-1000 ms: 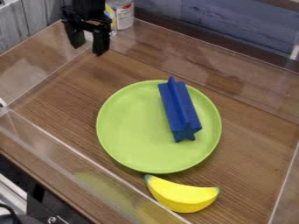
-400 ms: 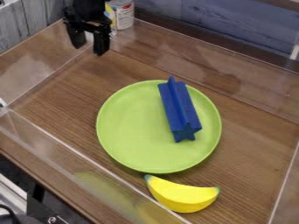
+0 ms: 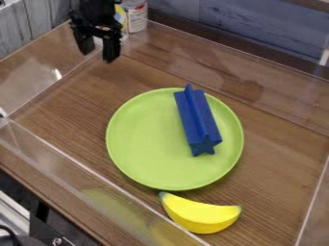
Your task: Put the blue object in the green plate
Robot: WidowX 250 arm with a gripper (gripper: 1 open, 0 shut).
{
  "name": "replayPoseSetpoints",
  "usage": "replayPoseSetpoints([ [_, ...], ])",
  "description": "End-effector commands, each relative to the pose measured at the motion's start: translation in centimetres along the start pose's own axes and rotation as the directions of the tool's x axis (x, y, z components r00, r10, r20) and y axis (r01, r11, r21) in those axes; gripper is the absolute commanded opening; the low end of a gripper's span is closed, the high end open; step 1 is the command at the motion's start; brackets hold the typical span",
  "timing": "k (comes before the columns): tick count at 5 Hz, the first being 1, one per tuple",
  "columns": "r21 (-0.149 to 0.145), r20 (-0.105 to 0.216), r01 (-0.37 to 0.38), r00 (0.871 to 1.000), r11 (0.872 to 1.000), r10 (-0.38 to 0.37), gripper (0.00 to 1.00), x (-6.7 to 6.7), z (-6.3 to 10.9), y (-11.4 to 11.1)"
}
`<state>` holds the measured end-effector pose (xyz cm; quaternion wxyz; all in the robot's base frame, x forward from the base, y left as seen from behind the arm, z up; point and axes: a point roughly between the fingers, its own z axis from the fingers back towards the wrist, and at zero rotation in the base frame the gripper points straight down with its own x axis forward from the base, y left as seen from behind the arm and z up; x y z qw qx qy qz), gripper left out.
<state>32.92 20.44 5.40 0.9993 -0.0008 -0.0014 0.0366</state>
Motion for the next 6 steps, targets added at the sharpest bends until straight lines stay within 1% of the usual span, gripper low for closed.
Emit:
replayPoseSetpoints([
  [1,0.03,0.071,-0.018,0.997,0.999,0.016,1.0,0.7,2.4,1.2],
  [2,0.027,0.079,-0.026,0.997,0.999,0.024,1.0,0.7,2.4,1.1],
  [3,0.019,0.057,-0.019,0.998,1.0,0.018,1.0,0.3,1.8,0.5],
  [4,0.003,0.046,0.01,0.999,1.0,-0.01,1.0,-0.4,1.8,-1.2],
  [5,-0.01,0.065,0.055,0.996,0.998,-0.054,1.0,-1.3,2.8,-3.3],
  [6,-0.022,0.078,0.105,0.992,0.994,-0.103,1.0,-2.2,3.6,-5.6],
])
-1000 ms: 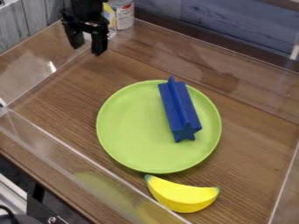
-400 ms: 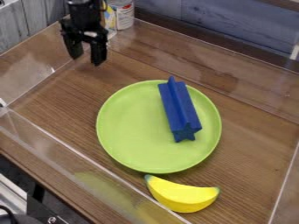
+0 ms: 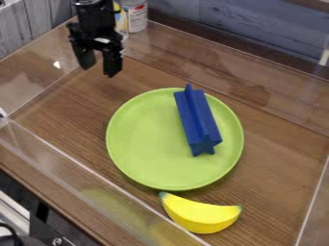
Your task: Put the blue object in the green plate
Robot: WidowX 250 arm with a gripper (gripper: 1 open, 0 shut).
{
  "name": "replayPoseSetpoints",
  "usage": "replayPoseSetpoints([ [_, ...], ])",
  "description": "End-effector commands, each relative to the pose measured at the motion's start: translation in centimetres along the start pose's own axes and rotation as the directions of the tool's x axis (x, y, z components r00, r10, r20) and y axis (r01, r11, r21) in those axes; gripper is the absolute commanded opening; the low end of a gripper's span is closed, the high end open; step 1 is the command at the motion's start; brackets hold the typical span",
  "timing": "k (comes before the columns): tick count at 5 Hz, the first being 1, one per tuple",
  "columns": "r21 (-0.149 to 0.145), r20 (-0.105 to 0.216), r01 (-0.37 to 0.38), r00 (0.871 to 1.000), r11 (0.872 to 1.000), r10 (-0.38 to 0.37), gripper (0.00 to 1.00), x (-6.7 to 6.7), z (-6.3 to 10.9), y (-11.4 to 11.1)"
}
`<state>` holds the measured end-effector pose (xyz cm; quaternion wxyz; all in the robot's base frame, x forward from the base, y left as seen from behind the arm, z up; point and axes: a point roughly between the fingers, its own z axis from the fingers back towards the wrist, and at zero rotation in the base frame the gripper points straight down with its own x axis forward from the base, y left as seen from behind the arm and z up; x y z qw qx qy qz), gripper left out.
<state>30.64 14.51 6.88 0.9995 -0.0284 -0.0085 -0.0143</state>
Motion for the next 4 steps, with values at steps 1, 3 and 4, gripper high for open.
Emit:
replayPoseSetpoints([
  [1,0.023,0.067,0.06,0.996,0.998,-0.061,1.0,0.2,2.6,-2.9],
  [3,-0.002,0.055,0.116,0.992,0.993,-0.115,1.0,-0.4,2.0,-6.8],
  [4,-0.011,0.059,0.142,0.988,0.99,-0.141,1.0,-1.0,1.5,-9.6],
])
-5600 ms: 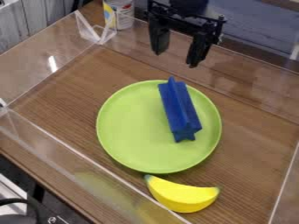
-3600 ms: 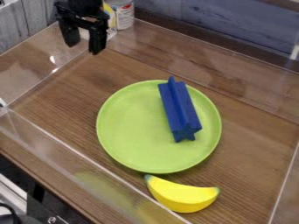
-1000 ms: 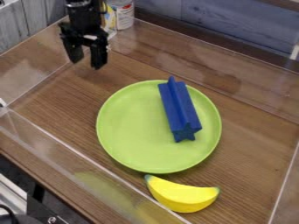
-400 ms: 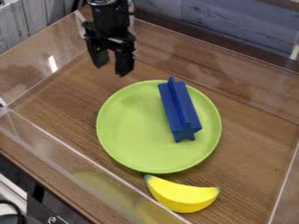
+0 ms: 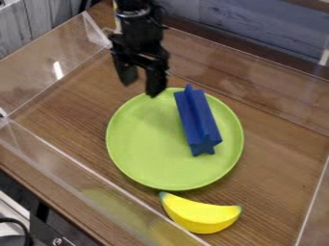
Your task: Put the blue object in the green plate
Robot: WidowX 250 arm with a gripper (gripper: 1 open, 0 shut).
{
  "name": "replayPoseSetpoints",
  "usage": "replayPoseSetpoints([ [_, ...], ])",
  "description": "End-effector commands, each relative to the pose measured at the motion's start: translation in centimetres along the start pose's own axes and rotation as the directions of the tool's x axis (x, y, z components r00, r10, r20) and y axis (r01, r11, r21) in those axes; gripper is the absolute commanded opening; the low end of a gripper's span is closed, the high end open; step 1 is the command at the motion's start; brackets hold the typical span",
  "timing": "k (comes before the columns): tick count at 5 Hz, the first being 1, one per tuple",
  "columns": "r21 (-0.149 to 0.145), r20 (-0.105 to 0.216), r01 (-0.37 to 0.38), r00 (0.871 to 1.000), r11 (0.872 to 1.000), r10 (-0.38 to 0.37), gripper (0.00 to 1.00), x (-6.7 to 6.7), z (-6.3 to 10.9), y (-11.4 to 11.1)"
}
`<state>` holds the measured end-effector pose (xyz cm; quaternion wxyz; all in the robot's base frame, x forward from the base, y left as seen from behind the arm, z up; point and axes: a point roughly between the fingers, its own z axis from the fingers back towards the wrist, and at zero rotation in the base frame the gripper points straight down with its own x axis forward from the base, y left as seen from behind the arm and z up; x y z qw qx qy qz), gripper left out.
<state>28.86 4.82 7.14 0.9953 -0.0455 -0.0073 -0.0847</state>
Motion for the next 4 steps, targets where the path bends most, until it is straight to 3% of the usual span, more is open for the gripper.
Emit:
replayPoseSetpoints([
  [1,0.018,0.072,0.013,0.997,1.0,-0.014,1.0,0.6,1.2,-2.8],
  [4,0.001,0.088,-0.124,0.988,0.992,0.123,1.0,0.8,-0.6,-5.7],
])
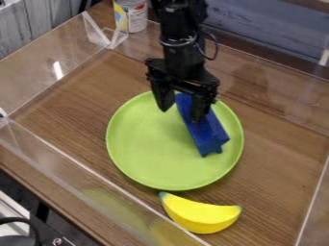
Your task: Put the blue object in the green plate
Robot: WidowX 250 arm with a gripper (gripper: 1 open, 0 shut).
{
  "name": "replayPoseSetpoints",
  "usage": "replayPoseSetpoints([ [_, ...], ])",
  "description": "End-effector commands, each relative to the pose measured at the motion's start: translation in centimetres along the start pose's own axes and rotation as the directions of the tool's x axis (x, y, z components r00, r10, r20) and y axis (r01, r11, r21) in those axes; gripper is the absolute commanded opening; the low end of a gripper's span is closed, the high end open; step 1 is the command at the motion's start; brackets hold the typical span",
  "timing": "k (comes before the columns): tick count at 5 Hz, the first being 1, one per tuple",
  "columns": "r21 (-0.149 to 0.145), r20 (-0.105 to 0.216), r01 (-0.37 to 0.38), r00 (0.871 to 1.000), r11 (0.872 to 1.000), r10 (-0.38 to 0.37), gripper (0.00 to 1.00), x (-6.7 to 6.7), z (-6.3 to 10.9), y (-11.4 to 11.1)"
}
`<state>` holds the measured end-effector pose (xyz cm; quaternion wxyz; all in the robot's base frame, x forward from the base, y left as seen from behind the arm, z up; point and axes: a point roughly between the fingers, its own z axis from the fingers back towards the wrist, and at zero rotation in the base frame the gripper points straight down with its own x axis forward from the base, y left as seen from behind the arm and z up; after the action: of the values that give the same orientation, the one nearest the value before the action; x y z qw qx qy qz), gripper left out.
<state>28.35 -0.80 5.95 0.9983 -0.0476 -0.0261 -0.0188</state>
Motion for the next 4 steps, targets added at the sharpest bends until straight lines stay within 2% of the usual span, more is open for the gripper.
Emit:
replayPoseSetpoints([
  [1,0.003,0.04,-0.012,0.999,1.0,0.012,1.0,0.7,0.4,-0.7],
  [4,0.003,0.017,-0.009,1.0,1.0,0.009,1.0,1.2,-1.3,-1.5],
])
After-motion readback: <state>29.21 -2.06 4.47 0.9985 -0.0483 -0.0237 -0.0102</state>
